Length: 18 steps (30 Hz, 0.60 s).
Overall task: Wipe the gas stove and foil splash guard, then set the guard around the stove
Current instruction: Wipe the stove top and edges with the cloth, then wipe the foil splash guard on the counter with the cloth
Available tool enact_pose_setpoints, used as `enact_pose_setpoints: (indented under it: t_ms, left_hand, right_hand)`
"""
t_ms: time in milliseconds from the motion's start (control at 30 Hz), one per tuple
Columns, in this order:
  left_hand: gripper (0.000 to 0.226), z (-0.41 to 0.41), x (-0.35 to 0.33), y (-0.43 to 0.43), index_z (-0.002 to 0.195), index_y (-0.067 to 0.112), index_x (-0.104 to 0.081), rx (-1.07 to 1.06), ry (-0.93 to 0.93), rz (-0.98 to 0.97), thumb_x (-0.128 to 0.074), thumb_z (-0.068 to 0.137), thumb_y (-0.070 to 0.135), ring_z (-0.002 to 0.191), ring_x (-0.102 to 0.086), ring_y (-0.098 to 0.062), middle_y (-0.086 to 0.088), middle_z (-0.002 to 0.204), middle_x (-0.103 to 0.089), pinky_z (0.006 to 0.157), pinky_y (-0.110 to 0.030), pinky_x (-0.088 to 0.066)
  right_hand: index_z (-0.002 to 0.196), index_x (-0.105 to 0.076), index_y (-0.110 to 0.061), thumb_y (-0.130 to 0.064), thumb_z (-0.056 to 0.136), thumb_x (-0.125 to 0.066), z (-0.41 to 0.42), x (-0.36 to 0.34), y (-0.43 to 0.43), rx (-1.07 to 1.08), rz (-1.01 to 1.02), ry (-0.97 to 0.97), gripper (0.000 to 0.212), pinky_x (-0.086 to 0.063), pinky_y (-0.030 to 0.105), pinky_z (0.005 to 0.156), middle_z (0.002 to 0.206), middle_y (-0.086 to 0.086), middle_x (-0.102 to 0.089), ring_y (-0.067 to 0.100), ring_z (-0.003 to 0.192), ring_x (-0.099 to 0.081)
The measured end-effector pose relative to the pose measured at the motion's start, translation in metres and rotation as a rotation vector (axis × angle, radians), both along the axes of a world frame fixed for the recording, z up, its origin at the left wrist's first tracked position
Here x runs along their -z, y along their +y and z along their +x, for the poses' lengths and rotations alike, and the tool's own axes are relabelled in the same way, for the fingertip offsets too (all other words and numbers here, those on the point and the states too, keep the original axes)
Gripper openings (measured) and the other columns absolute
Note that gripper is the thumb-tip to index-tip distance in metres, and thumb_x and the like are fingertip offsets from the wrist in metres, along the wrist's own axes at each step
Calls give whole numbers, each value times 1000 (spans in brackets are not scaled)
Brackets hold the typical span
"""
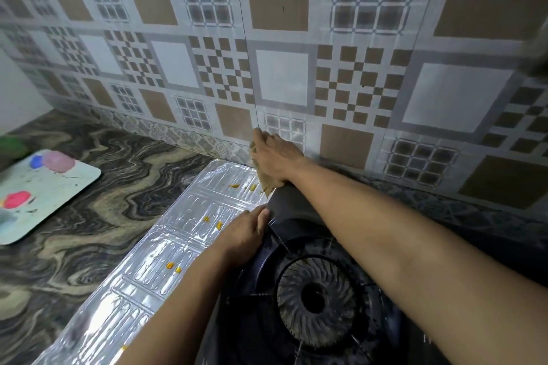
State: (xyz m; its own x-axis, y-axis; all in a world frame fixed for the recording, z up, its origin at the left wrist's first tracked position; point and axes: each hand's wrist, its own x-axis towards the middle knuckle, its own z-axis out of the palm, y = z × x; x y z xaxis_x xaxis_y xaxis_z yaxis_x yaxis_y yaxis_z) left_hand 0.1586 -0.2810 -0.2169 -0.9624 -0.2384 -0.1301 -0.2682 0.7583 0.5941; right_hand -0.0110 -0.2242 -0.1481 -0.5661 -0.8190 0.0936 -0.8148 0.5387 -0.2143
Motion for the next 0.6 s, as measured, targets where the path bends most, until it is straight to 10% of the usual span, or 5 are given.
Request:
enact_pose_setpoints:
  t_ms: [333,600]
  left_hand:
    - [55,0,-6,2,124,28,-57,-36,-29,-58,-19,96,56,117,-59,-30,-9,126,-66,98,-42,-46]
    - [47,3,-56,5,140,25,-49,-143,68,-153,-52,97,45,115,-61,-30,-8,119,-68,97,-42,-48]
  right_hand:
    - [117,-40,-16,-24,99,-55,-10,-27,48,224,-530,-394,25,-48,34,81,112,-2,-54,17,100,-57]
    - [107,-62,-26,-22,90,-72,28,-78,112,186,-746,-393,20,-51,28,82,108,-11,-64,12,103,-60]
